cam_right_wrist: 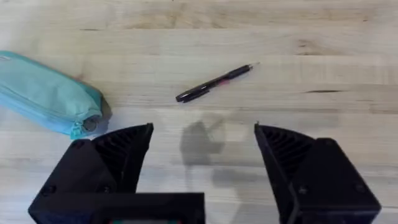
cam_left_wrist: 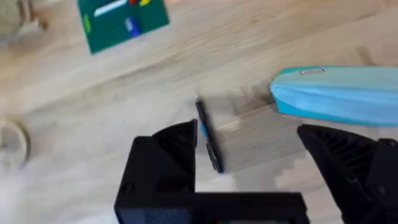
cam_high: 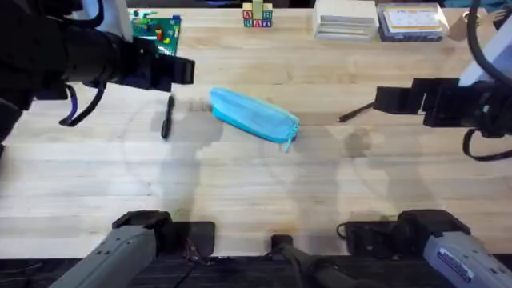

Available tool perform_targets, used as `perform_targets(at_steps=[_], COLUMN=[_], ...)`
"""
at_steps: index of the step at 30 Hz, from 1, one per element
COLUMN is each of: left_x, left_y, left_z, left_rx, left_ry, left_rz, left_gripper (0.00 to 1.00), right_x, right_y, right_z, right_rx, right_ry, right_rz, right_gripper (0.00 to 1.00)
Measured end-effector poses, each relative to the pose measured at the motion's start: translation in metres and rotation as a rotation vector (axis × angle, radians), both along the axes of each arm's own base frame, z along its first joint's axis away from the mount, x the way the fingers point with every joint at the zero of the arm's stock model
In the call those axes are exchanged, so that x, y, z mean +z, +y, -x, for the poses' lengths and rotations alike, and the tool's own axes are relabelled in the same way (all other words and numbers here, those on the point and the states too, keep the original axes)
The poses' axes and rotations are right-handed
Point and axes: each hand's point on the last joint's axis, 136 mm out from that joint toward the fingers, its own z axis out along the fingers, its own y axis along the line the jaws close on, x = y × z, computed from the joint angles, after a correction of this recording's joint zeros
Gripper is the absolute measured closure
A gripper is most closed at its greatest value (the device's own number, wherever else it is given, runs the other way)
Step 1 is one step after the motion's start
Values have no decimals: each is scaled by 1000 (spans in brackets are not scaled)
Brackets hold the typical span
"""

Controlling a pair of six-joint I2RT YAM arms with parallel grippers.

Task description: Unzip the bag, pick up the pens from the table one at a time and place them inside, then zip the bag closed.

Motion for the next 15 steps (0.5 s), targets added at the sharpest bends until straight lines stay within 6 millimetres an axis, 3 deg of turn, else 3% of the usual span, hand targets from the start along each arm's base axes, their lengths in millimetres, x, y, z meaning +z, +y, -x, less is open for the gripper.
perform_targets(at_steps=[5,15], left_x=[3,-8], left_y=[-10,-26], left_z=[-1,-7], left_rx=[-289,-590], left_ry=[-37,6], left_rz=[-49,35], left_gripper=[10,10], right_x=[0,0], right_y=[0,0], right_z=[0,0], right_rx=[0,0], right_ry=[0,0], right_rz=[0,0], right_gripper=[4,3])
